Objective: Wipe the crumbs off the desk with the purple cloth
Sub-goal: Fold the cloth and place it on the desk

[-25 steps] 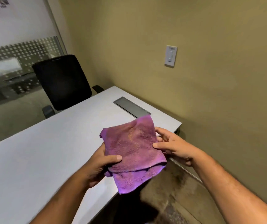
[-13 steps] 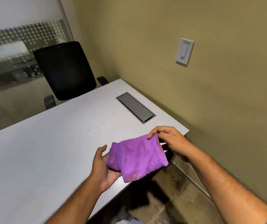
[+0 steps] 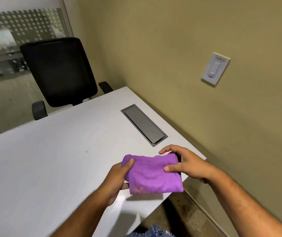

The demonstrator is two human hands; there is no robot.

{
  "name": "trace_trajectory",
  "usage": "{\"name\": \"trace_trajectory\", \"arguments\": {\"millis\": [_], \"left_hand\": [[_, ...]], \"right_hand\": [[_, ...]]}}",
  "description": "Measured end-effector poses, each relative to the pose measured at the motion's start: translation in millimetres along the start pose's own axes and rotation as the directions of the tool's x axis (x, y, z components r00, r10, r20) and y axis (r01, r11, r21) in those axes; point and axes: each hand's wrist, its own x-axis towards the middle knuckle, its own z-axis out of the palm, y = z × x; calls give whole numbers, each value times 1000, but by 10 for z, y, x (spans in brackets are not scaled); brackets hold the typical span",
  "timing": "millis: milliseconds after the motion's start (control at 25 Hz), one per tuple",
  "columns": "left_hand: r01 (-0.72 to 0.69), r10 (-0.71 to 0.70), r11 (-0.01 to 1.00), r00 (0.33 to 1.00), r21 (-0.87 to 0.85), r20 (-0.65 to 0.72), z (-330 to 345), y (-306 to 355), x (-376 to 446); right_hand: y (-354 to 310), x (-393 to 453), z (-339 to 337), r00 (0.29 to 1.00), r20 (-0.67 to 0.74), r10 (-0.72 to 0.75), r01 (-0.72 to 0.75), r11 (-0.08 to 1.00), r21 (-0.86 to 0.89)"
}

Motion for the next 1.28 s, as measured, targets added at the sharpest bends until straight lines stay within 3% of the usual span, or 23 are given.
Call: {"name": "trace_trajectory", "arguments": {"millis": [80,160,280,480,640,720,800,880,960,1040,1160,1280], "left_hand": [[18,-18,1000,999,-6,-36,-21,-10,91],[-25,18,999,986,-42,-163,18,-57,144],[-87,35,986,941,-141,-336,117,-145,300],[-48,24,997,935,-58,-354,261,-126,672],[-32,-109,916,940,-401,-325,491,56,1050],[-74,-87,898,936,-434,-341,587,169,1250],[-104,-27,946,919,-308,-394,600,319,1457],[-57,28,997,905,-57,-424,582,455,1639],[36,47,975,930,218,-364,591,539,1842],[111,-16,919,970,379,-244,615,536,2044],[159,-108,905,983,395,-148,657,439,2212],[154,-71,945,958,290,-279,649,303,2229]], "right_hand": [[45,142,-9,999,19,43,-45,986,160],[92,263,20,997,15,71,-72,953,295],[165,531,24,995,6,99,-94,923,373],[275,961,-109,980,75,183,-197,866,460],[391,1285,-575,973,157,171,-232,774,590],[473,1435,-835,977,162,136,-203,819,536],[584,1567,-1024,971,181,155,-216,891,399],[711,1684,-1156,935,266,236,-305,917,259],[835,1800,-1218,857,419,299,-381,916,125],[952,1915,-1151,780,523,344,-441,895,69],[1129,2025,-946,795,502,339,-478,861,175],[1288,2089,-835,852,409,328,-464,834,299]]}}
